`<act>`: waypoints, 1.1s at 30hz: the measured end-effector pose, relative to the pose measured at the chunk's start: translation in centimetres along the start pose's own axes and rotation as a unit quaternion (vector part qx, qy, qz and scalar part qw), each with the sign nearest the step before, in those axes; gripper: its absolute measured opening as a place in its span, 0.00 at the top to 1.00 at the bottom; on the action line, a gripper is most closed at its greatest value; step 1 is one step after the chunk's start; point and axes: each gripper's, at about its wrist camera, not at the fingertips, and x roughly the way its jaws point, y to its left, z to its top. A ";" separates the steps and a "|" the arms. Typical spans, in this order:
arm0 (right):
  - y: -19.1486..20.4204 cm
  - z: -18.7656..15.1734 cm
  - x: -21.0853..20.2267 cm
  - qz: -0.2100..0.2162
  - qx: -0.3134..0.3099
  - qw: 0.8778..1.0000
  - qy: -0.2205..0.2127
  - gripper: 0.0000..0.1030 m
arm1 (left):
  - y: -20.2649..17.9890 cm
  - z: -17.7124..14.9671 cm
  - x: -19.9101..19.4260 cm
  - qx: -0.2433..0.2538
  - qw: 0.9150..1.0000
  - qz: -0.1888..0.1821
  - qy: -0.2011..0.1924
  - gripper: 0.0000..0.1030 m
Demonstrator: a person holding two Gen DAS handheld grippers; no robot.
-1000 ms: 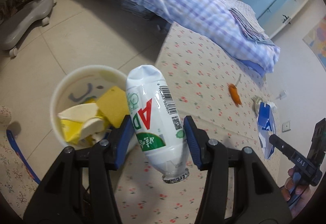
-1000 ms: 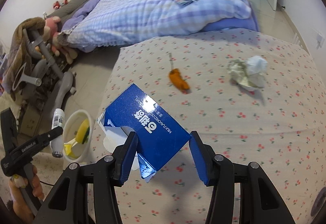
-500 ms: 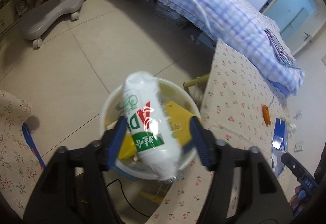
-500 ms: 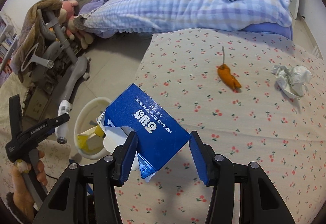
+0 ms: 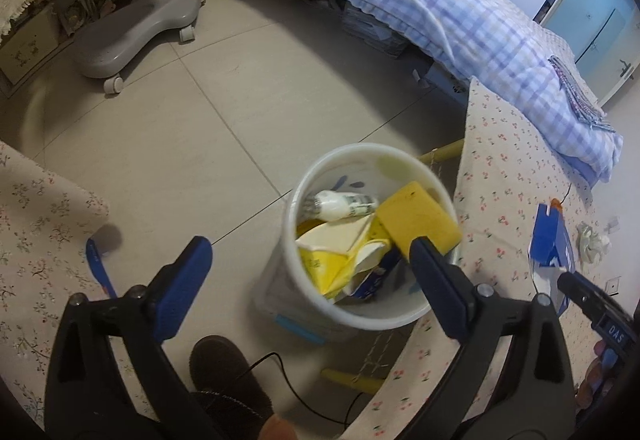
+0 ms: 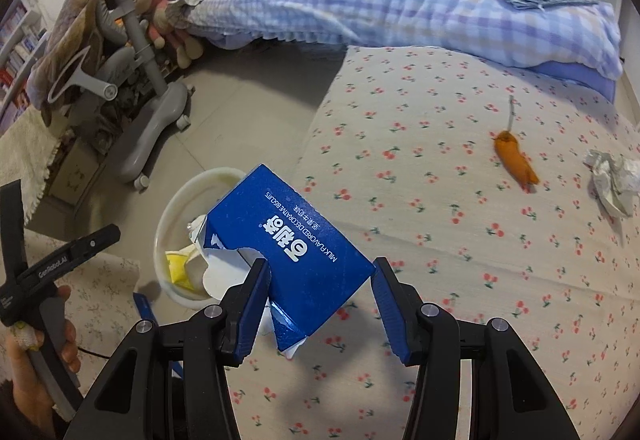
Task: Collect trash
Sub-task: 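Carry the blue tissue box over the bin and open the right tool, then grasp the crumpled paper with the right tool while left tool grasps orange toy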
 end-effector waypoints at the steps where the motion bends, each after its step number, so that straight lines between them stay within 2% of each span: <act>1: 0.5 0.1 0.3 0.001 -0.004 1.000 0.001 0.48 | 0.5 -0.2 -0.1 0.000 1.000 0.005 0.001 0.04; 11: 5.5 1.3 4.7 0.018 -0.031 0.999 0.014 0.48 | 2.7 -0.8 -1.1 0.027 0.998 0.057 -0.013 0.04; 14: 6.6 1.6 5.9 0.043 -0.030 0.998 0.014 0.48 | 3.0 -1.0 -1.1 0.038 0.997 0.069 -0.015 0.04; 15: 6.8 1.7 6.2 0.056 -0.030 0.998 0.013 0.45 | 3.1 -1.1 -1.1 0.041 0.997 0.070 -0.015 0.04; 16: 7.0 1.7 6.3 0.062 -0.029 0.998 0.013 0.35 | 3.2 -1.1 -1.1 0.042 0.997 0.070 -0.014 0.04; 17: 7.2 1.7 6.4 0.065 -0.025 0.998 0.013 0.32 | 3.3 -1.2 -1.1 0.043 0.997 0.070 -0.013 0.04; 22: 7.2 1.7 6.0 0.055 -0.031 0.998 0.005 0.30 | 3.4 -1.3 -1.2 0.047 0.996 0.069 -0.012 0.04; 33: 3.7 1.3 3.3 0.024 -0.017 1.000 -0.005 0.30 | 0.4 -1.6 -1.5 0.069 0.996 0.054 -0.014 0.04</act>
